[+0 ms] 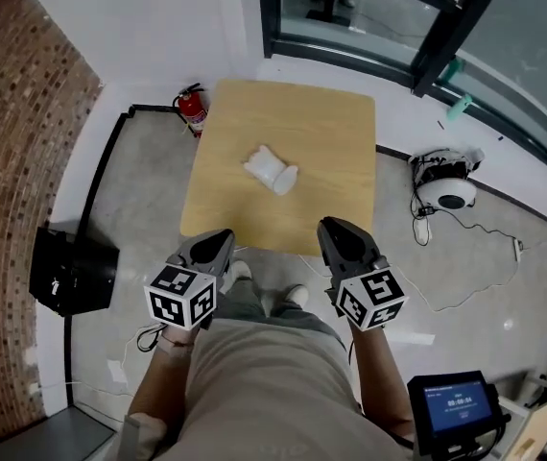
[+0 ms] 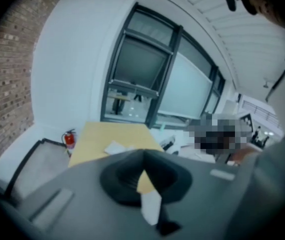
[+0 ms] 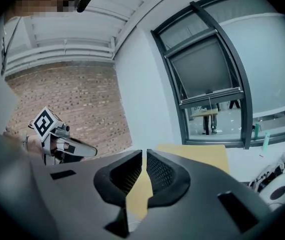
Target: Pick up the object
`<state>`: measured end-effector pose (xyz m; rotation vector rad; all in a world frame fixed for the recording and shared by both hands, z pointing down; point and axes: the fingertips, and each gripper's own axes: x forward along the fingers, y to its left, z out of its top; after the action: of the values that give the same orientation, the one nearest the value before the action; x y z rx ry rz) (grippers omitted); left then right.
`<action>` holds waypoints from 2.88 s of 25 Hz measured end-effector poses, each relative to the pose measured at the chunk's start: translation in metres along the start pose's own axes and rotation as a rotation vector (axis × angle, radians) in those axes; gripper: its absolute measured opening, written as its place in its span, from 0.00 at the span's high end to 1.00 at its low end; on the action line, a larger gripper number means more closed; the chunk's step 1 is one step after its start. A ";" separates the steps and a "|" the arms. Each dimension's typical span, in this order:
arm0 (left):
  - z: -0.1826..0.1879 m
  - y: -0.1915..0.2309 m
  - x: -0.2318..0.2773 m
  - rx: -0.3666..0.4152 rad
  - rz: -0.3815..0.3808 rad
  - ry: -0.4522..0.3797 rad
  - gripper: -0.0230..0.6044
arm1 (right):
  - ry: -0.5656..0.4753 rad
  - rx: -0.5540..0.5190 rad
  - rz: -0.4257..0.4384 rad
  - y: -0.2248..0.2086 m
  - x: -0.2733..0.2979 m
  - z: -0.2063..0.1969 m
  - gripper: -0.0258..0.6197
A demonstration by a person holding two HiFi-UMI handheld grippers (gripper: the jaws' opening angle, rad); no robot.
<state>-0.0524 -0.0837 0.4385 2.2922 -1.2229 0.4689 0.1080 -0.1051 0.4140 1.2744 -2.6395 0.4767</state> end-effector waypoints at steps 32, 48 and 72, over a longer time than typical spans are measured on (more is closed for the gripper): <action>-0.081 0.133 0.296 -0.387 -0.178 0.436 0.74 | 1.083 0.076 0.629 -0.137 0.310 -0.186 0.61; -0.083 0.131 0.312 -0.404 -0.491 0.398 0.77 | 0.929 0.402 0.728 -0.080 0.285 -0.218 0.70; 0.203 0.013 0.190 0.195 -0.544 -0.143 0.85 | 0.085 -0.114 0.163 -0.085 0.199 0.097 0.72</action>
<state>0.0523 -0.3335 0.3729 2.7273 -0.5806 0.2323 0.0501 -0.3347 0.3988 0.9893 -2.6688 0.3879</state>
